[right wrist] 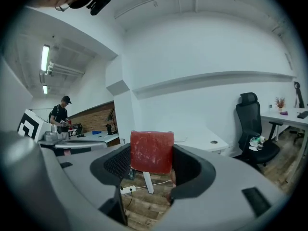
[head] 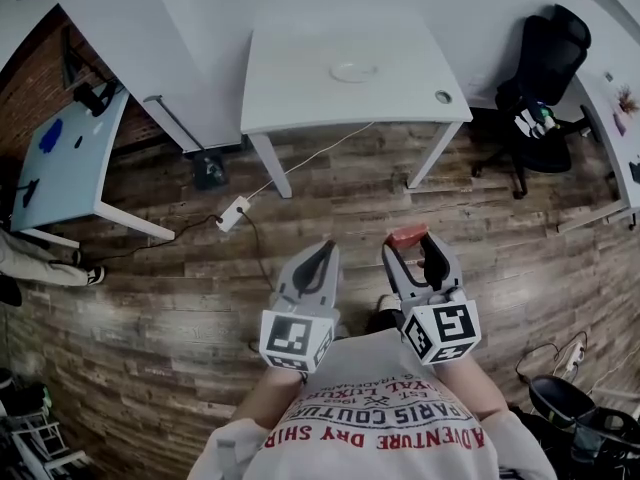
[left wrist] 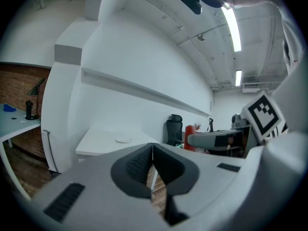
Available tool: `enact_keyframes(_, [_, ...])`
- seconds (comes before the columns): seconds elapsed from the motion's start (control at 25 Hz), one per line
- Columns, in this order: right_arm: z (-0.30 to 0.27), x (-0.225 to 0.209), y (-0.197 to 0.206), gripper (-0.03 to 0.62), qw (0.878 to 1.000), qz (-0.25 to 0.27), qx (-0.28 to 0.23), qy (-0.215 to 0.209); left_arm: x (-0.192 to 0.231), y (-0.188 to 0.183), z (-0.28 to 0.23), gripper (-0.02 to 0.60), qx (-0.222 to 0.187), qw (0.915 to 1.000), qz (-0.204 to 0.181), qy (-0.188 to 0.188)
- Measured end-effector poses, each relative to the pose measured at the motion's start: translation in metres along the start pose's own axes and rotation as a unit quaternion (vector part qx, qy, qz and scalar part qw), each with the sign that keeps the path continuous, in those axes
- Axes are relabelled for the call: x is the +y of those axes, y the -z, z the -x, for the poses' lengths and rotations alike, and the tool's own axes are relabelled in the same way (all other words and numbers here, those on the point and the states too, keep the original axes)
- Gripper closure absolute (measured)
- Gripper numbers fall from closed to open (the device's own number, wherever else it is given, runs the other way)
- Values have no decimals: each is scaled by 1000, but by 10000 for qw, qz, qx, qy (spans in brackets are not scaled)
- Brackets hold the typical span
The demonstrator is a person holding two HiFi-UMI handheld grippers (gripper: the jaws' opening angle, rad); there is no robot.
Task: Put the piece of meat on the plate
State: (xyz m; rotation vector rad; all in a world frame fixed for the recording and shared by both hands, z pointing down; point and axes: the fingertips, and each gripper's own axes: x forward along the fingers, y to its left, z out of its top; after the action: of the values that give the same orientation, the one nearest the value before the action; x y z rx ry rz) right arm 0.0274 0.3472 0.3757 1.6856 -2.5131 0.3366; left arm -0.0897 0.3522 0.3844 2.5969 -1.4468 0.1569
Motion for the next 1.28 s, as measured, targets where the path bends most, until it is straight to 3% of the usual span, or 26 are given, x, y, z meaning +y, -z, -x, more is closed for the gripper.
enact_keyframes(0.4, [-74, -64, -16, 318, 9993, 8, -44, -382, 30, -9, -85, 574, 25, 9994, 4, -351])
enact_keyframes(0.64, [-133, -134, -51, 318, 9981, 52, -8, -621, 20, -49, -172, 574, -113, 9981, -436, -415])
enact_keyframes(0.84, [-177, -194, -75, 318, 9968, 159, -11, -786, 23, -73, -245, 574, -250, 9971, -423, -576])
enact_keyframes(1.0, [-207, -232, -77, 319, 9963, 231, 130, -818, 22, -72, -288, 574, -127, 9973, -389, -608])
enact_keyframes(1.28, [-257, -253, -71, 318, 9947, 117, 425, -928, 55, -67, -331, 574, 97, 9972, -132, -724])
